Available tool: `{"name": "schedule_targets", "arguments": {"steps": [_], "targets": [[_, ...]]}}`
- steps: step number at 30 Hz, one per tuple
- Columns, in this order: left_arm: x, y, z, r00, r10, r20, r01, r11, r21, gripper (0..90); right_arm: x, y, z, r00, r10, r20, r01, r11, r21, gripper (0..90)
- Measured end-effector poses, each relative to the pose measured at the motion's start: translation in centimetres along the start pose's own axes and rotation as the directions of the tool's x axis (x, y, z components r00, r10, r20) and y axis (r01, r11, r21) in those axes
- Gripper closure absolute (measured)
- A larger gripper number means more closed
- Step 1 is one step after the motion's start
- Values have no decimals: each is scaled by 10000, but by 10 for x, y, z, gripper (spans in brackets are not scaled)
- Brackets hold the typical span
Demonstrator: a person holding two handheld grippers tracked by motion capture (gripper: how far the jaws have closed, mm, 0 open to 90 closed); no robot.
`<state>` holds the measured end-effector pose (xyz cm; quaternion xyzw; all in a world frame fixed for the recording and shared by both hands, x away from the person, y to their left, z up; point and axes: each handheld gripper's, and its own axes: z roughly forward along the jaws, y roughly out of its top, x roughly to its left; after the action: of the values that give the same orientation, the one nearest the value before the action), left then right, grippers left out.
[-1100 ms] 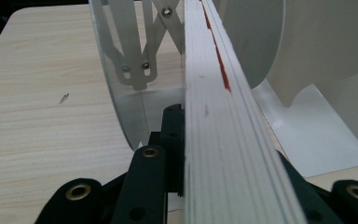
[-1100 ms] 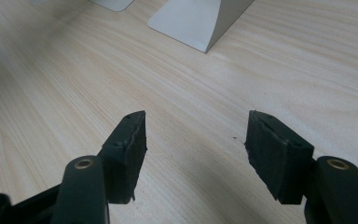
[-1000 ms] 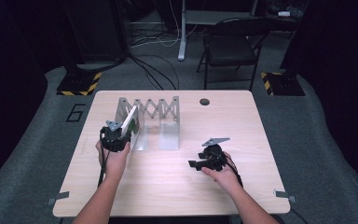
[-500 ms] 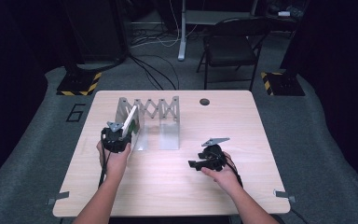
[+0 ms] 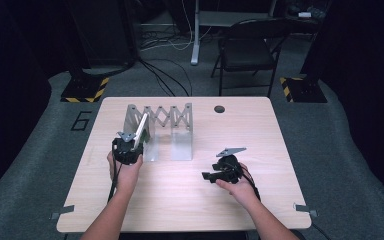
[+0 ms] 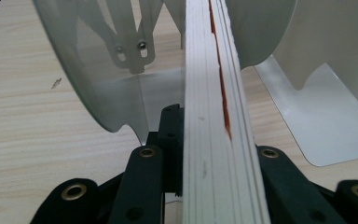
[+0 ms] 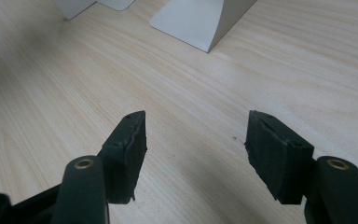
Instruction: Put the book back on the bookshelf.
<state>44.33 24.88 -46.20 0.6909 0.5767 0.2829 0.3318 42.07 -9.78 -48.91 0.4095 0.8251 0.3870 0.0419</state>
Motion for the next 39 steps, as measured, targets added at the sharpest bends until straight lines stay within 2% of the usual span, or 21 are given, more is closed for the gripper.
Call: {"name": "schedule_targets", "arguments": {"steps": [11,17,20,24,32,39], "targets": [[1,2,0,10000,38,13,-38,9999,118,729,0,0,1,9998,-186,-9,186,9998,1,383],[2,2,-1,10000,34,38,-34,9999,105,718,0,0,1,9999,-102,-35,102,9999,-18,382],[2,2,-3,10000,-5,71,5,10000,8,701,0,0,1,9999,-105,-45,105,9999,-19,382],[1,4,-7,9999,131,17,-131,9999,-90,688,0,0,1,9998,-199,-29,199,9998,-8,382],[5,7,-16,10000,10,14,-10,9996,-289,688,0,0,1,9999,-147,-14,147,9999,33,381],[3,12,-29,9999,165,12,-164,9973,-722,677,0,0,1,9999,-143,-9,143,9999,38,381]]}}
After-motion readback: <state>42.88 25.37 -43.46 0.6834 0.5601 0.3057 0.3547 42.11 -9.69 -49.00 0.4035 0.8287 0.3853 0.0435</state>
